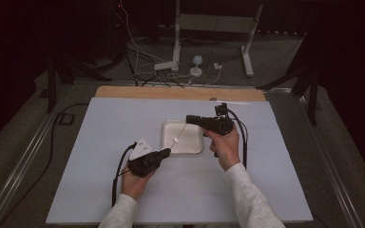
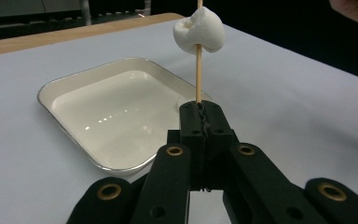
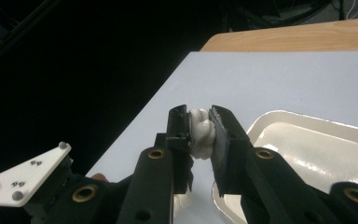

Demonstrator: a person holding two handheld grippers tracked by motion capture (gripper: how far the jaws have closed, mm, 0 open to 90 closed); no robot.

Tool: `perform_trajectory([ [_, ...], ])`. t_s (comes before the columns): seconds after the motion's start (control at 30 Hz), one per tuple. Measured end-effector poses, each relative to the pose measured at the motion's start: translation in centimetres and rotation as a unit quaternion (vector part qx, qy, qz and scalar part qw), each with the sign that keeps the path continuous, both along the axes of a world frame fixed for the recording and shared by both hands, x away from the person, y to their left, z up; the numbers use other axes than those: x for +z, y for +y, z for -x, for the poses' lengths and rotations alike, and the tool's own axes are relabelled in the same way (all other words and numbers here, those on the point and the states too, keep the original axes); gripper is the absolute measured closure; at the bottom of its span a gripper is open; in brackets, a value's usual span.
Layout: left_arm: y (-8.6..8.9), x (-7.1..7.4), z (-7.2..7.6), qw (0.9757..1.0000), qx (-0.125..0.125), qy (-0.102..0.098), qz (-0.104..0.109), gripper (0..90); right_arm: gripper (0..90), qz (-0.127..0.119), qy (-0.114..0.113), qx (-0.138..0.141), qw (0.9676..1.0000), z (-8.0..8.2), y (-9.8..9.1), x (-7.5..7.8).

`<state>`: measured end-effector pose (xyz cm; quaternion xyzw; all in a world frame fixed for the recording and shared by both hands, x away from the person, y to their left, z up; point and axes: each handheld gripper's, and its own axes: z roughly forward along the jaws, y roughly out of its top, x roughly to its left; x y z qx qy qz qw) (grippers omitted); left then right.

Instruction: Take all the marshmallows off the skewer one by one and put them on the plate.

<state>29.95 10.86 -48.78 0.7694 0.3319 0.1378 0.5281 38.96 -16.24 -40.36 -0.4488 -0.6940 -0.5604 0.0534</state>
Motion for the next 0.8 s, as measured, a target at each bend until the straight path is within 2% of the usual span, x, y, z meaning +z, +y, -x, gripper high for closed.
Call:
perform_trajectory([
  [0.07,0.0,0.0,0.0,0.9999,0.003,0.0,-0.011,90.0,79.3,-0.001,-0.002,-0.004,1.0,0.0,0.0,0.0],
  [0.1,-0.1,-0.3,0.0,0.9994,0.007,0.001,-0.033,90.0,79.8,-0.003,-0.008,-0.013,0.9999,0.1,-0.1,0.1],
  [0.13,0.0,-0.7,0.0,0.9991,0.011,0.006,-0.041,90.0,80.0,-0.017,-0.016,-0.027,0.9994,0.1,-0.6,0.4],
  [0.17,0.2,-1.0,-0.1,0.9993,0.013,0.016,-0.03,90.0,80.1,-0.036,-0.018,-0.037,0.9985,0.0,-1.2,0.8],
  [0.2,0.5,-1.0,-0.3,0.9995,0.017,0.022,-0.018,90.0,80.1,-0.04,-0.024,-0.042,0.998,-0.1,-1.8,1.3],
  [0.27,0.8,-0.7,-0.4,0.9995,0.023,0.021,0.004,90.0,79.9,-0.02,-0.038,-0.041,0.9982,0.1,-2.4,2.2],
  [0.4,1.2,-0.4,-0.3,0.9992,0.03,0.02,0.018,90.0,79.4,0.007,-0.046,-0.039,0.9982,0.3,-2.5,2.3],
  [0.5,1.4,-0.3,-0.4,0.999,0.034,0.02,0.024,90.0,78.9,0.012,-0.038,-0.032,0.9987,0.2,-1.9,1.4],
  [0.63,1.5,-0.2,-0.5,0.9985,0.037,0.025,0.03,90.0,78.4,0.037,-0.03,-0.029,0.9985,-0.1,-1.1,0.1],
  [0.8,1.5,0.0,-0.5,0.9984,0.037,0.023,0.038,90.0,77.5,0.074,-0.026,-0.026,0.9966,-0.1,-0.2,-1.4],
])
